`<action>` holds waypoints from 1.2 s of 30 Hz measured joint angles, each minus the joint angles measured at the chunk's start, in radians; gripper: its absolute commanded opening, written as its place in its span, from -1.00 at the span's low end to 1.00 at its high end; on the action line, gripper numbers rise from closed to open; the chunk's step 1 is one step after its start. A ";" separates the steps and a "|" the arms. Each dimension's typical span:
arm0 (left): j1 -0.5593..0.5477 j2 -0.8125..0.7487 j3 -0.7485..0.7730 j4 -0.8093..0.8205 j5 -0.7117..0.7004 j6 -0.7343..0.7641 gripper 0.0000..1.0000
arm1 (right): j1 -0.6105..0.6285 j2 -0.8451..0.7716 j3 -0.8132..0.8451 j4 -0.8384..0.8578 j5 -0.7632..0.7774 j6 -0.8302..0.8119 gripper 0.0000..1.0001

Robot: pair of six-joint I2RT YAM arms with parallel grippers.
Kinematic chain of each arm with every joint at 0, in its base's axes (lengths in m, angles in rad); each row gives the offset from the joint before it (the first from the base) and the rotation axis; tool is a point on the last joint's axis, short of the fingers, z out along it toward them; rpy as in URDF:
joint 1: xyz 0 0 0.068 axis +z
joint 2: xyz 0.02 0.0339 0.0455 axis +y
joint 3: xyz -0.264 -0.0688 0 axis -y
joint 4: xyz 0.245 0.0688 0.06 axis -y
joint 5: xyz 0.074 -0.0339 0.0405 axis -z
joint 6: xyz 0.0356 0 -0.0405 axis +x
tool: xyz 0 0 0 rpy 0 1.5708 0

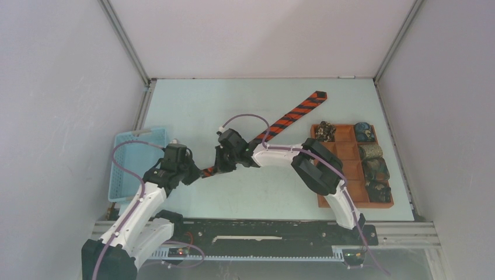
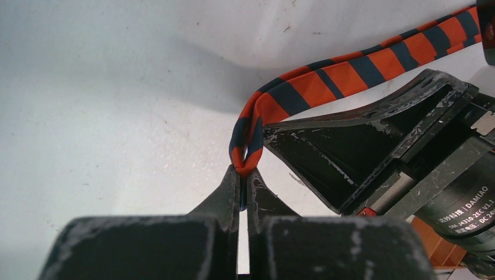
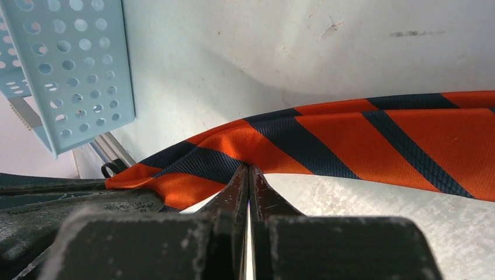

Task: Roll the ties
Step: Roll the tie at the center of the board.

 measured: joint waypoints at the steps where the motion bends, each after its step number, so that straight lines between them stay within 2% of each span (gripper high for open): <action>1: 0.000 0.000 0.000 0.000 0.000 0.000 -1.00 | 0.001 0.000 0.000 -0.004 0.000 0.000 -1.00; 23: 0.000 0.012 0.025 -0.013 -0.001 0.002 -1.00 | 0.018 0.039 0.092 -0.034 -0.027 -0.005 -1.00; 36: 0.000 0.074 0.049 -0.003 0.005 0.008 -1.00 | 0.005 0.071 0.092 0.040 -0.155 0.004 -1.00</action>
